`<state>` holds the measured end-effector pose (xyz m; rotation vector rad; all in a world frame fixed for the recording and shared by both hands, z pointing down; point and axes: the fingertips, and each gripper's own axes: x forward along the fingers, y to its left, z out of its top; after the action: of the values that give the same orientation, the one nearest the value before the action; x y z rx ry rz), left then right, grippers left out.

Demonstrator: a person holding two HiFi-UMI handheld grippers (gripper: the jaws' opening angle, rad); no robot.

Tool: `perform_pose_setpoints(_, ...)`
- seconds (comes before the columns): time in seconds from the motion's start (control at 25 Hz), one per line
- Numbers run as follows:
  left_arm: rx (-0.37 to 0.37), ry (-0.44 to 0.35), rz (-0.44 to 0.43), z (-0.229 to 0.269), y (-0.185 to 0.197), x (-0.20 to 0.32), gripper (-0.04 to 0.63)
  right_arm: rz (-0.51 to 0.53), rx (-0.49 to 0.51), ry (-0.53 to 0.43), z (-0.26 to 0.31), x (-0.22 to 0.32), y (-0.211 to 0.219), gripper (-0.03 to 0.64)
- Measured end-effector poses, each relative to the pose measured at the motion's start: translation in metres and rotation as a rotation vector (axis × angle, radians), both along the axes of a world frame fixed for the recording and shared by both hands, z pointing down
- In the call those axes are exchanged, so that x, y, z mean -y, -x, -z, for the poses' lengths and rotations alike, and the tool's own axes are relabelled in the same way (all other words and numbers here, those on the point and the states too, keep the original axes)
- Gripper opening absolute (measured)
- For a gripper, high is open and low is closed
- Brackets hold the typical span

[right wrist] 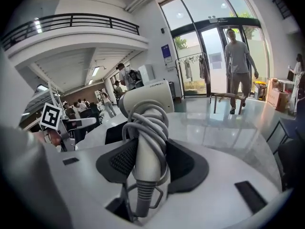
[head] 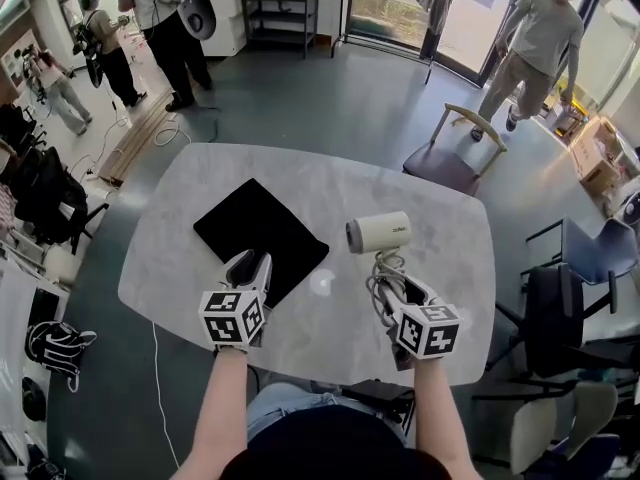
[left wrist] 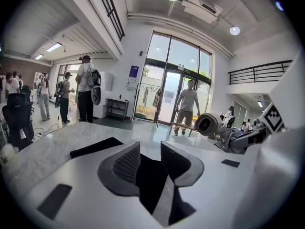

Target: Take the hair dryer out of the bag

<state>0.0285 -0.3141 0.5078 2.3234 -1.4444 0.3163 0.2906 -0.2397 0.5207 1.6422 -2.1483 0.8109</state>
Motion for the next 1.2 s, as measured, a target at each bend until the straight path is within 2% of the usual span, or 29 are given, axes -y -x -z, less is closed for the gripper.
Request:
perform_pose_setpoints(0.08, 0.001, -0.024, 0.003, 0.009, 0.005, 0.009, 0.123, -0.021, -0.012, -0.038, 0.012, 0.007, -0.002, 0.201)
perform_pose_setpoints(0.16, 0.007, -0.055, 0.009, 0.021, 0.011, 0.017, 0.048, -0.044, -0.022, -0.076, 0.025, 0.014, -0.002, 0.201)
perform_pose_setpoints(0.24, 0.015, -0.099, 0.005, 0.034, 0.018, 0.025, 0.02, -0.06, -0.038, -0.124, 0.038, 0.022, 0.0, 0.201)
perform_pose_setpoints(0.44, 0.062, -0.273, -0.047, 0.076, 0.021, 0.041, 0.012, -0.079, -0.085, -0.271, 0.072, 0.037, 0.002, 0.201)
perform_pose_setpoints(0.6, 0.047, -0.427, -0.086, 0.12, 0.019, 0.047, 0.012, -0.095, -0.114, -0.41, 0.101, 0.048, 0.004, 0.201)
perform_pose_setpoints(0.72, 0.03, -0.51, -0.096, 0.144, 0.024, 0.048, 0.012, -0.107, -0.139, -0.504, 0.121, 0.05, 0.006, 0.201)
perform_pose_setpoints(0.92, 0.001, -0.588, -0.102, 0.167, 0.038, 0.046, 0.012, -0.106, -0.187, -0.614, 0.143, 0.049, 0.014, 0.201)
perform_pose_setpoints(1.2, -0.002, -0.644, -0.101, 0.183, 0.051, 0.05, 0.012, -0.112, -0.19, -0.691, 0.162, 0.046, 0.017, 0.201)
